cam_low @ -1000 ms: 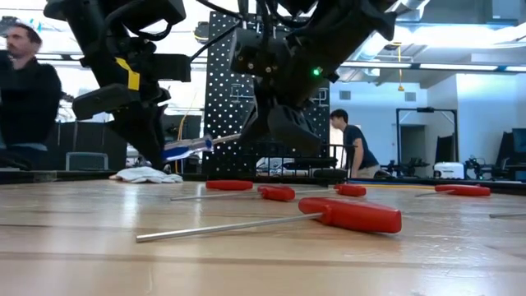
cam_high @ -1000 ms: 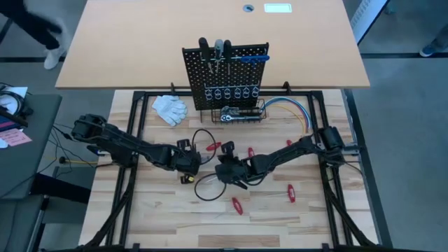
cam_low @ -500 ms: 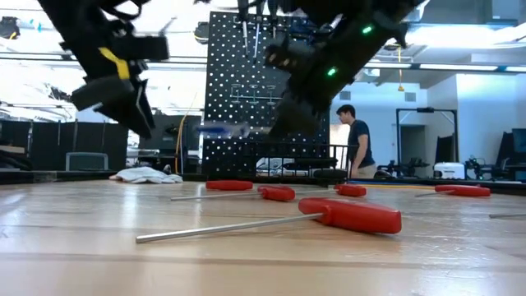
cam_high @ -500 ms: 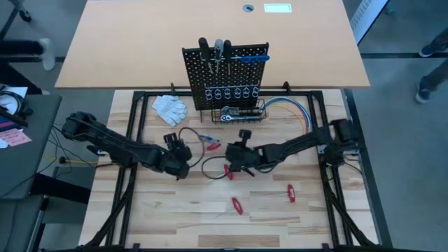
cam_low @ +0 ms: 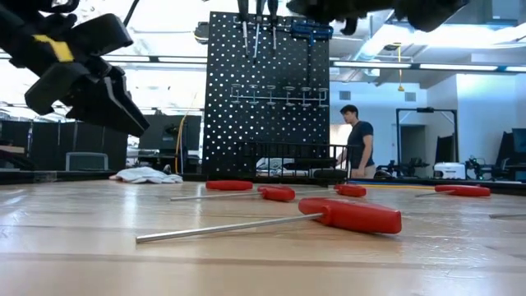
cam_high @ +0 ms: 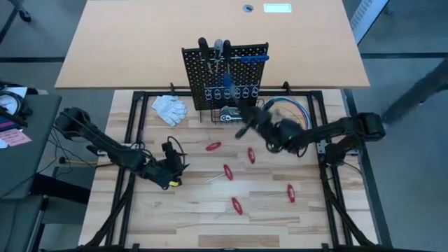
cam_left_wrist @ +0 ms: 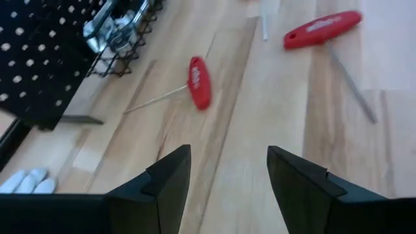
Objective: Hang tools onto peg board
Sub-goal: Hang the blue transparent screwdriver on the pegboard
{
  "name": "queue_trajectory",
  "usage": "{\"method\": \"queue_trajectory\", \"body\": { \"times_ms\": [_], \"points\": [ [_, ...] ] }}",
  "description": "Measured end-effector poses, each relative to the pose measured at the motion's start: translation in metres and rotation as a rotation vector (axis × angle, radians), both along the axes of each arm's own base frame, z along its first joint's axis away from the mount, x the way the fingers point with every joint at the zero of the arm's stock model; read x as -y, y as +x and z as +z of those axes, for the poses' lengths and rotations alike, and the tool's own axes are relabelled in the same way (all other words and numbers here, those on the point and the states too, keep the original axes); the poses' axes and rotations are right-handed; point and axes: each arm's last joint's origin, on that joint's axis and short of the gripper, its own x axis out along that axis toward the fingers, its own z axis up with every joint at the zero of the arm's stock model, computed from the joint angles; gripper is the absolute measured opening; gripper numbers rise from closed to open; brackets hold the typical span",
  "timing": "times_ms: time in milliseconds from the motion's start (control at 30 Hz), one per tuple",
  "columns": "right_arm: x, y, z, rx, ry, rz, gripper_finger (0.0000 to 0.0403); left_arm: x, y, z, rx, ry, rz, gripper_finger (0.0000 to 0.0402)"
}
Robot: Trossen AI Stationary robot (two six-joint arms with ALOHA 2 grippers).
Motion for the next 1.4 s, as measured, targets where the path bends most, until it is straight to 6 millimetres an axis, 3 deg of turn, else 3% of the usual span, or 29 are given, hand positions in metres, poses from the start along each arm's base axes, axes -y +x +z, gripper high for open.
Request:
{"method": "queue_trajectory", "body": {
  "times_ms": [100,267,500,667,1167,1400],
  "points": [
    [0.022,-0.004,0.008,0.12,-0.007,-0.068,0.0001,0.0,0.0,-0.002,0.016,0.0,-0.008,0.0196],
    [0.056,0.009,0.005,0.204,0.03,-0.055,0.0001,0.001,0.001,-0.001,0.022,0.011,-0.023,0.0196],
    [0.082,0.029,0.012,0.275,0.02,-0.109,0.0001,0.001,0.001,-0.001,0.022,0.012,-0.023,0.0196],
    [0.092,0.038,0.016,0.293,0.016,-0.131,0.0002,0.001,0.001,-0.001,0.022,0.01,-0.022,0.0196],
    [0.106,0.037,0.009,0.222,0.066,-0.237,0.0002,0.001,0.002,0.0,0.032,0.004,-0.021,0.0196],
    [0.114,0.039,0.001,0.134,0.108,-0.242,0.0029,0.001,0.002,0.0,0.034,0.002,-0.021,0.0196]
  ]
}}
